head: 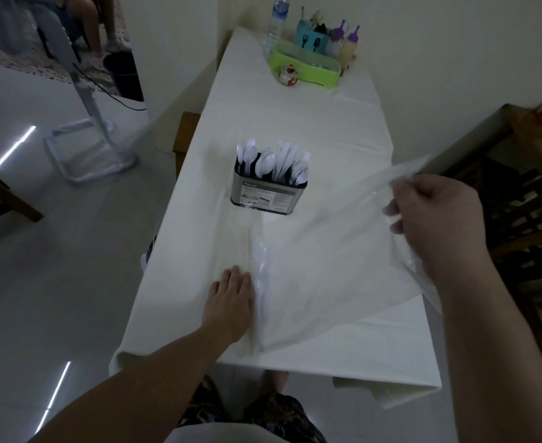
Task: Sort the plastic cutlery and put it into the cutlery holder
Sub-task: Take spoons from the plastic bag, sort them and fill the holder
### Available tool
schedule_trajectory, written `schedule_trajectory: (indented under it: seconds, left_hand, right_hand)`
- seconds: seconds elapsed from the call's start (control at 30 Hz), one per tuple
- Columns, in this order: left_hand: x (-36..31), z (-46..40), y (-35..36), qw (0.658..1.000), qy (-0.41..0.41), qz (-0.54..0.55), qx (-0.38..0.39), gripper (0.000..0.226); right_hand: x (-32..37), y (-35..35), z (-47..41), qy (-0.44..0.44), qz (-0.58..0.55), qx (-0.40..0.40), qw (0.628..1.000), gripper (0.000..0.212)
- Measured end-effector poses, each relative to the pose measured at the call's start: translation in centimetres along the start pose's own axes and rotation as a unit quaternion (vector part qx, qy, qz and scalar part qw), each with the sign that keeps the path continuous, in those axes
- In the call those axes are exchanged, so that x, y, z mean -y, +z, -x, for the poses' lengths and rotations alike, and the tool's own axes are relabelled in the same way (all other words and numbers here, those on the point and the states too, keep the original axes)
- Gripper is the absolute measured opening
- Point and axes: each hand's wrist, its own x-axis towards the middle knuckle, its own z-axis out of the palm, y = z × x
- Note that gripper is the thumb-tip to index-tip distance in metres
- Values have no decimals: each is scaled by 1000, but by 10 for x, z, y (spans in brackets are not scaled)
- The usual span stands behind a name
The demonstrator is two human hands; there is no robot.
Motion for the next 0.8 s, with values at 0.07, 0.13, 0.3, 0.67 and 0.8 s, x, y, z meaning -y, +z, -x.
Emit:
schedule_trajectory:
  seconds: [0.07, 0.13, 0.3, 0.67, 0.8]
  left_hand:
    - [-1, -1, 1, 1000, -6, -2, 1, 58]
    - [-2, 0, 1, 1000, -11, -1, 3, 58]
    - [-5, 1, -2, 1000, -12, 3, -3, 60]
    - [-7, 4, -6, 1000, -5, -5, -4, 58]
    - [-5, 4, -5, 1000, -6, 3, -10, 57]
  right_hand:
    - [-6, -2, -3, -3, 26, 9, 1000, 23]
    - [-14, -8, -6, 4, 61, 29, 998, 24]
    - [-32, -30, -17, 23, 212, 86, 973, 26]
    - [-125, -19, -36, 166, 433, 44, 885, 37]
    - [-136, 0, -25, 113, 458, 65, 879, 35]
